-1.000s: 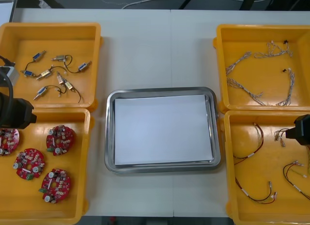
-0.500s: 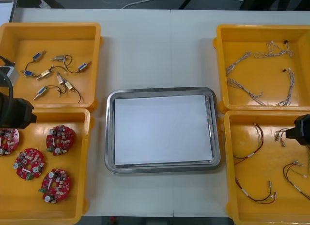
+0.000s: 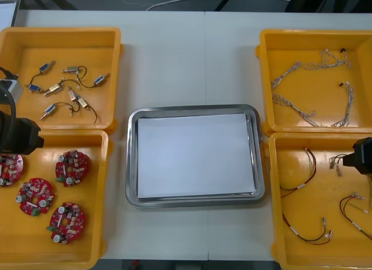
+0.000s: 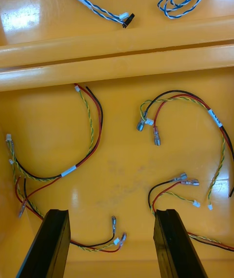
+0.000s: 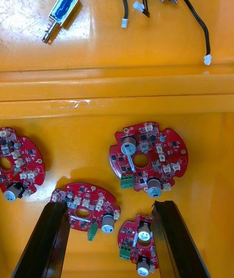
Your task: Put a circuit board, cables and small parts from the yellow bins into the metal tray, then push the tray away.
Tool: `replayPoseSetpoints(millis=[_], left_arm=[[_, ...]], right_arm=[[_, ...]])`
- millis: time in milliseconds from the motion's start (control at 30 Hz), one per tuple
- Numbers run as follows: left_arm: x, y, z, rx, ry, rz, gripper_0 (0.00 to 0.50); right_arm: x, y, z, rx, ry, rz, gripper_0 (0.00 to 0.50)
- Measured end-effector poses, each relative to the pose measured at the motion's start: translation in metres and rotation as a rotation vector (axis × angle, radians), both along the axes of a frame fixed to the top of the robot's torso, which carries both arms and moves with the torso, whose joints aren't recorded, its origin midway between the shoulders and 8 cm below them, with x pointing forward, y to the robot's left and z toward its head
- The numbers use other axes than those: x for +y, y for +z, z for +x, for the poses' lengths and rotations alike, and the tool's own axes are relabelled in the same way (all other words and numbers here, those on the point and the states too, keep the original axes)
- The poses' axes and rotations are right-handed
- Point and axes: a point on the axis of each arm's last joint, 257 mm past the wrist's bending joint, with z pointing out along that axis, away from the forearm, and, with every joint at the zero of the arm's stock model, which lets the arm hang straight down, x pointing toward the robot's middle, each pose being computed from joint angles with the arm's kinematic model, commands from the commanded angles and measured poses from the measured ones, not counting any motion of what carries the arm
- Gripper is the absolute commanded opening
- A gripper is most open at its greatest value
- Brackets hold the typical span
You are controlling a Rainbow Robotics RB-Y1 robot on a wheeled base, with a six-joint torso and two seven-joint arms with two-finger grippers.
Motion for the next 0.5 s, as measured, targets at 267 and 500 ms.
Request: replayPoseSetpoints(millis=[267, 500], left_arm=[[0.0, 0.0, 0.0, 0.0, 0.0, 0.0, 0.5], [0.0, 0.0, 0.0, 0.0, 0.0, 0.0, 0.5]], right_arm=[[0.0, 0.0, 0.0, 0.0, 0.0, 0.0, 0.5], [0.0, 0.0, 0.0, 0.0, 0.0, 0.0, 0.5]])
